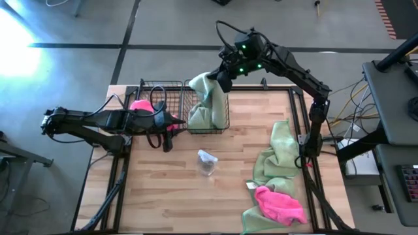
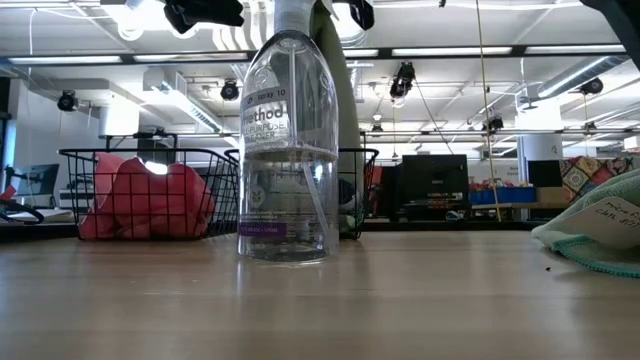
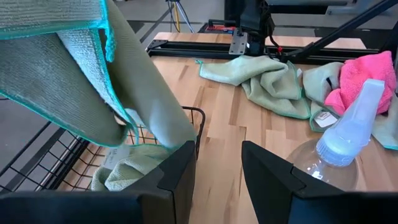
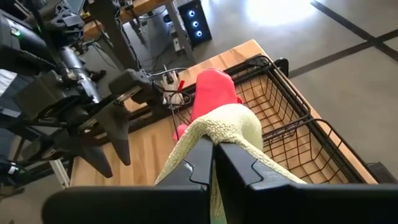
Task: Sort microfiber towel by color & place in baskets
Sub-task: Put the top green microfiber towel into the right black wire basket
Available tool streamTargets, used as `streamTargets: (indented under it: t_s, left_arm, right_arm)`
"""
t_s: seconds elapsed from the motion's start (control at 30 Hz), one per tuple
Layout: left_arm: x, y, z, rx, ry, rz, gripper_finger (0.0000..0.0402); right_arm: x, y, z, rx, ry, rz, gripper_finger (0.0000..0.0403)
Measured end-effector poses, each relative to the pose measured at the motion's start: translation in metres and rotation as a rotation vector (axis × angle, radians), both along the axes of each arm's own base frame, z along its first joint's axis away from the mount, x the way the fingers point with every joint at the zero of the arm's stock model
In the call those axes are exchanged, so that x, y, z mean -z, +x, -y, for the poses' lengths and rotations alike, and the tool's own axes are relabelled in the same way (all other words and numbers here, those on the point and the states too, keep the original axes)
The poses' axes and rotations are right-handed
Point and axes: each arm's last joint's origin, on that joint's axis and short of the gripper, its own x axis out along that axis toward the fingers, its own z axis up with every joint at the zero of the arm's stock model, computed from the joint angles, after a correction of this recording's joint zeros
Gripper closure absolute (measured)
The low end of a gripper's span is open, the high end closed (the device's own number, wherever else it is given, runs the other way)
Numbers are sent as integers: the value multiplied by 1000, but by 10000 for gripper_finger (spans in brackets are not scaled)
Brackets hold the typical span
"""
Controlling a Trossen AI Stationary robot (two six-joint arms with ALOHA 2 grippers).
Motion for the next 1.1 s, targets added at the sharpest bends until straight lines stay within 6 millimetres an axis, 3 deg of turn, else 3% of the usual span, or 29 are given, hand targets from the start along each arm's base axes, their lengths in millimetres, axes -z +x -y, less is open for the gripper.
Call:
streamTargets:
  t_s: [0.43,0.67,0.87,0.93,1.1]
  left_arm:
    - [0,0,0,-9,-22,6,286]
    - [0,0,0,-9,-23,6,286]
    - [1,0,2,2,-23,-2,286]
    - [1,0,3,7,-22,-2,286]
    - [0,-1,5,12,-20,-1,286]
  right_arm:
    - [6,-4,-2,-4,29,-77,318]
    - [17,-12,-6,6,110,-209,303]
    - [41,-36,-23,52,160,-600,312]
    - [40,-38,-31,114,127,-607,315]
    - [40,-48,-61,75,157,-641,315]
